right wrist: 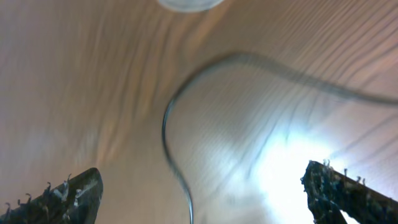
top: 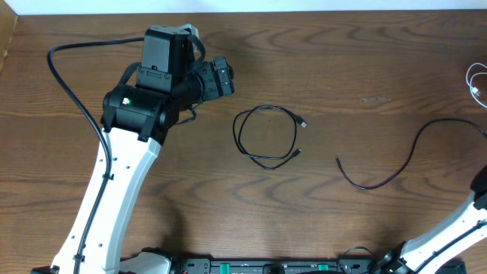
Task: Untangle cables
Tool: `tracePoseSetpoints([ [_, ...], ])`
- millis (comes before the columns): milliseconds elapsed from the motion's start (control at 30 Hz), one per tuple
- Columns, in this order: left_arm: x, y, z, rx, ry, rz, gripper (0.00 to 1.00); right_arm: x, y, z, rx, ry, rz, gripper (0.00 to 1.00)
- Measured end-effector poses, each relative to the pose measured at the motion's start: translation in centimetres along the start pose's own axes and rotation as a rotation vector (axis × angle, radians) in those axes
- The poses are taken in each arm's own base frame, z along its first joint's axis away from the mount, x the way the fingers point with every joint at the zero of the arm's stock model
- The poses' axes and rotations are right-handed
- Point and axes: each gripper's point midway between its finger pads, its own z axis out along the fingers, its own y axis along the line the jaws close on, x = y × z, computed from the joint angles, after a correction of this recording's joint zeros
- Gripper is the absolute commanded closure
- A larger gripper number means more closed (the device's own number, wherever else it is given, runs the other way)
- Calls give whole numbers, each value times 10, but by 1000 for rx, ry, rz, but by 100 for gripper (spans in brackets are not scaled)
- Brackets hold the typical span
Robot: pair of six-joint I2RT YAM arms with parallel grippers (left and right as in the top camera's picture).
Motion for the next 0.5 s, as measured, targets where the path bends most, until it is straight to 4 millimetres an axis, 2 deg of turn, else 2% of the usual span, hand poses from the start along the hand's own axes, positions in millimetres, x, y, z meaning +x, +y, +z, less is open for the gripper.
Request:
tracePoseSetpoints([
  [133, 1, 0, 0, -1, 3, 0, 7, 29, 25, 14, -16, 100, -120, 1],
  [267, 1, 1, 0, -2, 4, -1, 7, 65, 39, 47, -14, 239, -200, 28],
  [333, 1, 1, 0, -3, 5, -1, 7, 80, 42, 65, -8, 292, -224, 35],
  [500, 3, 1, 0, -6, 11, -2, 7, 107, 46, 105, 5, 358, -232, 37],
])
